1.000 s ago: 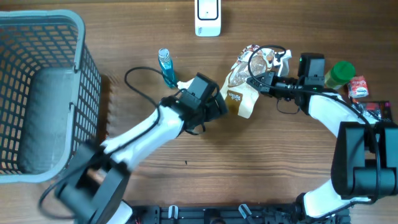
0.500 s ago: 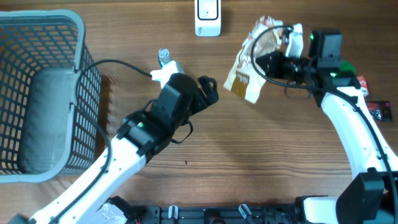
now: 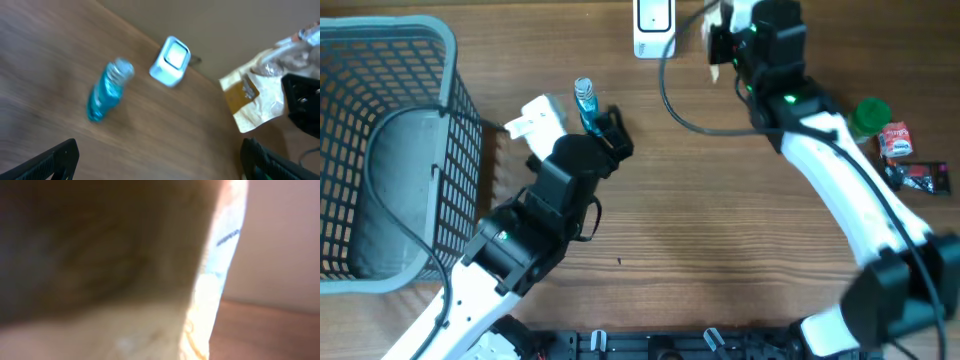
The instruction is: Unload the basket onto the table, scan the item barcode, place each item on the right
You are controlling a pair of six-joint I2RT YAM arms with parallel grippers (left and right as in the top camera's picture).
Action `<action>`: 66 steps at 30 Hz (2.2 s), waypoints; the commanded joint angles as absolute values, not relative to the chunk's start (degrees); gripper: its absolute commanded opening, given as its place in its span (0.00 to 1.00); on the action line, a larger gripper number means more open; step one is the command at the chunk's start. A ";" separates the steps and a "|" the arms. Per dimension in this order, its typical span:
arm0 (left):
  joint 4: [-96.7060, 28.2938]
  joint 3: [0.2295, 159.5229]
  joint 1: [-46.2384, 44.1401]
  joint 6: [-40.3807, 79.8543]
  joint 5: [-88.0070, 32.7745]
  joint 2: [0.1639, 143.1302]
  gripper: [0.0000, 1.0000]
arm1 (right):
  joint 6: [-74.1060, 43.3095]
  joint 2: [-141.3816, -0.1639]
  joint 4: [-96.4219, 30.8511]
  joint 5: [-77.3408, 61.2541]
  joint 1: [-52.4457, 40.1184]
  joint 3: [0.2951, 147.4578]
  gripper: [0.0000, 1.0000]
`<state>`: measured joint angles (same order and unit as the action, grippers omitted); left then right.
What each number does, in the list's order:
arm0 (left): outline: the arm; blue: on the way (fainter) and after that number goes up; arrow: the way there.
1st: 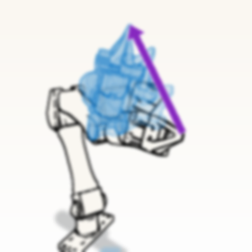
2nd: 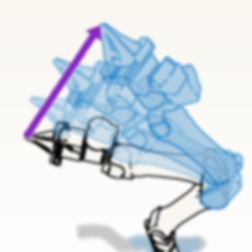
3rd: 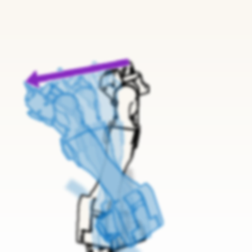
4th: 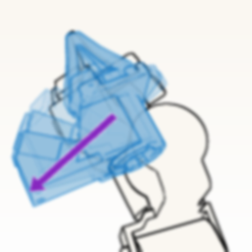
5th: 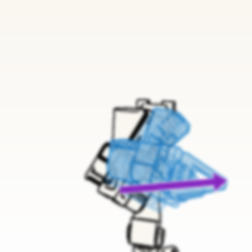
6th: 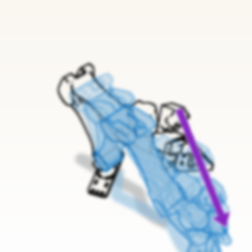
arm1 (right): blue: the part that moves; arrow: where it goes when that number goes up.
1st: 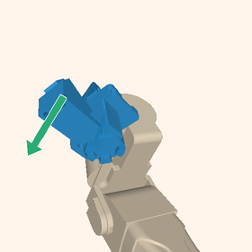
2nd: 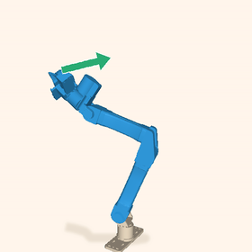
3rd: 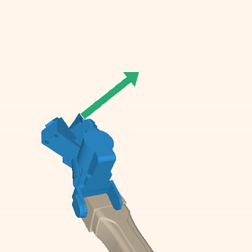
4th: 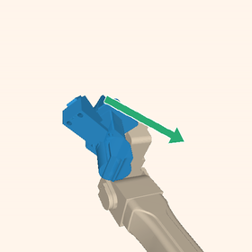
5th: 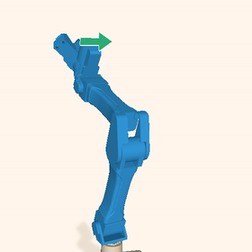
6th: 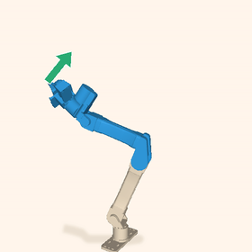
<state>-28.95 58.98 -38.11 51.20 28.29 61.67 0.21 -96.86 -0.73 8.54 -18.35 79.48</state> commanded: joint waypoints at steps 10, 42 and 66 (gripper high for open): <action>-31.59 59.16 -37.98 49.69 39.70 61.23 1.00 | 47.37 -118.58 8.71 30.28 -23.16 95.00 0.05; -35.44 59.16 -37.98 49.69 39.27 61.60 1.00 | 89.86 -133.62 21.12 32.27 -25.82 94.96 0.05; -35.46 59.16 -37.98 49.69 39.27 61.60 1.00 | 82.65 -133.45 18.37 32.21 -25.15 94.39 0.05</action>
<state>-35.64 58.98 -38.11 50.19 37.87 61.54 88.16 -132.62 17.04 31.18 -25.39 93.91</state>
